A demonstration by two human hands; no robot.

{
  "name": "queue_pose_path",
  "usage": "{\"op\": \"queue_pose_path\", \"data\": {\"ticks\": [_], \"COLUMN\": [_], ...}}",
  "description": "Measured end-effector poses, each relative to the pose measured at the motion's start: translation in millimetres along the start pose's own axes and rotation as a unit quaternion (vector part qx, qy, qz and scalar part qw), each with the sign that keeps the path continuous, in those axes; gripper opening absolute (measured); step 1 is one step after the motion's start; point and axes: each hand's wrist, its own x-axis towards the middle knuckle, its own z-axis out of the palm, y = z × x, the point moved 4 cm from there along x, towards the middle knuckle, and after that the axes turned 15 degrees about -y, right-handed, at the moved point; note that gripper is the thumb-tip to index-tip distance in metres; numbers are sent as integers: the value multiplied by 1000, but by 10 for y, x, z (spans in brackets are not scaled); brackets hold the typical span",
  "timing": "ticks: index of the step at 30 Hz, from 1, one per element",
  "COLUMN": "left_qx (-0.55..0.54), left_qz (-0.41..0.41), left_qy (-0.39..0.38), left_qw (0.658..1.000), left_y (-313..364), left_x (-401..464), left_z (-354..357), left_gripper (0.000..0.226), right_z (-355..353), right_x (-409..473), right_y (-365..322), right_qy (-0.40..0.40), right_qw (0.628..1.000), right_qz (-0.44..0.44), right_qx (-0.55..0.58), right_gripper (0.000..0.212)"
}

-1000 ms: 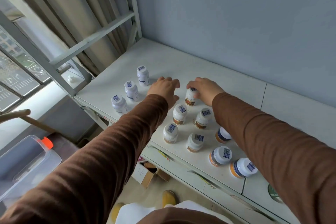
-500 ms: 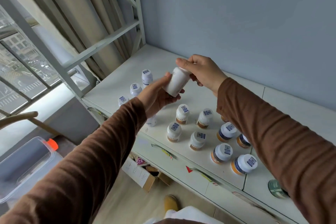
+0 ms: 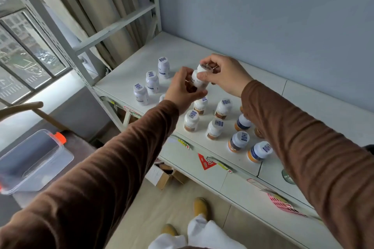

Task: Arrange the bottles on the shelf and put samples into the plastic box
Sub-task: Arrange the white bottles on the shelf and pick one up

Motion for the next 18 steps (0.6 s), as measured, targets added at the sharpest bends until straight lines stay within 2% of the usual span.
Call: {"op": "queue_pose_path", "data": {"ticks": [2,5,10,18], "left_qx": [45,153,330,422], "left_qz": [4,-6,-32,-107], "left_qy": [15,-6,-6,-8], "left_qw": [999,988,944,900], "left_y": [-20,-43,-14,-99], "left_x": [58,158,368,603], "left_z": [88,152,129,255], "left_gripper": [59,68,56,48], "right_z": [-62,-197,-287,-35], "right_x": [-31,1,266,749], "right_y": [47,197,640,1193], "right_qy": [3,22,6,-96], "right_qw": [1000,998,991,975], "right_qz": [-4,4,46,70], "right_qx": [-21,-62,-125,-190], "right_gripper": [39,39,39,34]}}
